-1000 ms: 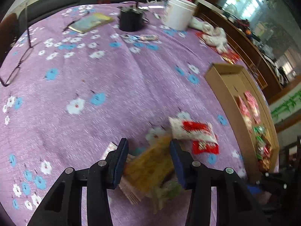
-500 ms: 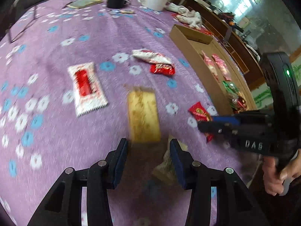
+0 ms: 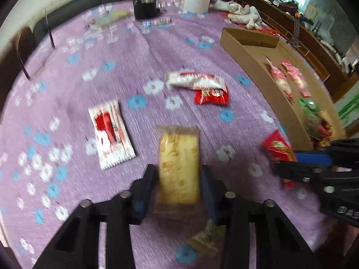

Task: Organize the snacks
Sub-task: 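Grasp yellow cake pack with left gripper while right holds red packet, then carry yellow cake pack into tray with left gripper while right carries red packet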

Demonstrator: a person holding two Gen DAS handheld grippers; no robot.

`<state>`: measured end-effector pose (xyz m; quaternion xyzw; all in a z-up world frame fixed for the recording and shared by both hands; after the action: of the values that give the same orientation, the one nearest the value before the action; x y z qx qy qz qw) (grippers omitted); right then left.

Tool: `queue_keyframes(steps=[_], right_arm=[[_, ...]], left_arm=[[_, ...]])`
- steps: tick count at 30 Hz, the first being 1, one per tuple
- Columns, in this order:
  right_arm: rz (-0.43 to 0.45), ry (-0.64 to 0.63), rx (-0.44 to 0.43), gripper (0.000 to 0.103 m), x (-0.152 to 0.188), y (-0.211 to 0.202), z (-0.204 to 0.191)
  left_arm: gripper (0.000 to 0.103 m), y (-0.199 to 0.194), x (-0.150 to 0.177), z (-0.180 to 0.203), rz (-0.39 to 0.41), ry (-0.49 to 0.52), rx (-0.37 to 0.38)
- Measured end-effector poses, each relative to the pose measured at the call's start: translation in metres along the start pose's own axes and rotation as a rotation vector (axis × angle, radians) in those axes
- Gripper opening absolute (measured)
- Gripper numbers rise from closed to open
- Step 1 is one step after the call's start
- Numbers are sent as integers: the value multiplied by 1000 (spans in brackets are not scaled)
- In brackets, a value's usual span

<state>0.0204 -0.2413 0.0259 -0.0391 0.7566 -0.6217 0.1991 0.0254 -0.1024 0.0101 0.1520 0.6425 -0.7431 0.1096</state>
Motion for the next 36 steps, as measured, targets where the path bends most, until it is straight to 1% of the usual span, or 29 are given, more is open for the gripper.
queue_keyframes(steps=[3,4,7,15,20,26,31,36], right_arm=[[19,3,0,17,1,-7,5],[24,5,-1,17,2,-9,7],[36,11,-6,17,4,-15,12],[67,11,-26,17,6,-27,19],[78,13,-37,17,8,-32,24],[92,39,-38,17,14,-39,40],[110,77,-33,17,23,-48,62],[122,133,-20,17,34,-56,93]], left_arm=[[35,0,2,0,23,-17,-28],[35,-2,4,-1,27,-33,-27],[35,-11,7,-5,41,-83,15],[35,-35,0,5,87,-115,18],[35,-45,-2,23,99,-95,30],[35,-50,-6,49,100,-64,55],[35,-50,-13,78,98,-25,76],[35,-44,-17,110,82,12,103]])
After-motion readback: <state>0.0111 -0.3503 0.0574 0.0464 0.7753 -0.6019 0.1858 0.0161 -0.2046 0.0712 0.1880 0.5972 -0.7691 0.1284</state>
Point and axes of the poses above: each gripper's, at about its wrist camera, not at the fingertips, and y roughly the way its jaws point, z to its right, x to its underside, the point moved 1 cm from there along y, roughly the way its jaws point, and after that the axes turned 12 degrees about -y, right-handed, at the moved point
